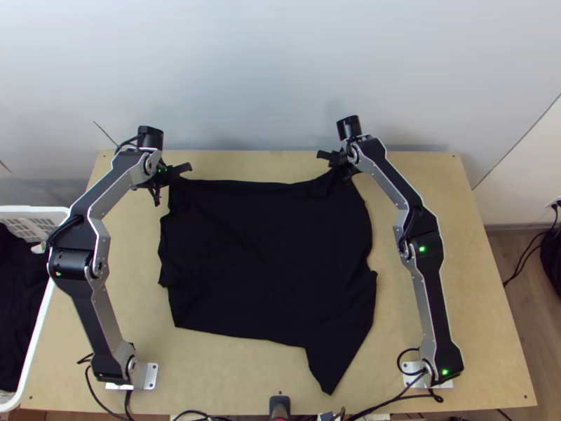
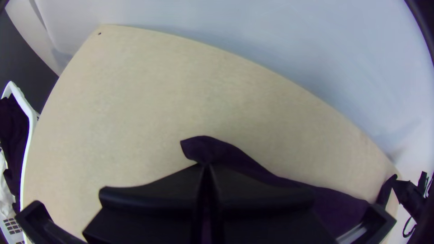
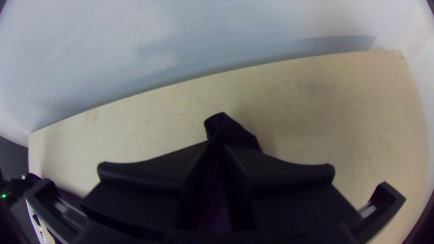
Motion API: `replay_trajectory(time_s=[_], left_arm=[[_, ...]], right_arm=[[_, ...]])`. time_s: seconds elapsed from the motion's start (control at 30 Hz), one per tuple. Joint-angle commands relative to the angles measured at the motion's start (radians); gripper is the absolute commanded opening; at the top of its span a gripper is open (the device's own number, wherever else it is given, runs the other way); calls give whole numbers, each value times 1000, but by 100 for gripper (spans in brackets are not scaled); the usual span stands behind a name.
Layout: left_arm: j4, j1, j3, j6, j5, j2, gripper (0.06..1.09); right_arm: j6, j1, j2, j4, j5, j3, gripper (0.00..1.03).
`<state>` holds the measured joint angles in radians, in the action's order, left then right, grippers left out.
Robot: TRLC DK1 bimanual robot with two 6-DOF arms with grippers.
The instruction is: Fold the t-shirt
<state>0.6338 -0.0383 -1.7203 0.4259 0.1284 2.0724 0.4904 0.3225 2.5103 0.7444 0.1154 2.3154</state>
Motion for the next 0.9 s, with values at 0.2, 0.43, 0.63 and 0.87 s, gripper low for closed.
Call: replay_trajectory(time_s=[0.2,0.43,0.63,0.87], left_arm=[[-54,5,-50,19,30,5,10],[-103,12,-102,27,91,2,10],[-155,5,-61,11,102,-29,10],[-252,-12,192,-26,91,-164,10]], right_arm=[[-70,-11,-51,-76,35,6,3],[-70,-19,-102,-158,41,6,3],[-93,-8,-140,-157,59,-44,3],[-90,7,-289,-96,55,-264,3]])
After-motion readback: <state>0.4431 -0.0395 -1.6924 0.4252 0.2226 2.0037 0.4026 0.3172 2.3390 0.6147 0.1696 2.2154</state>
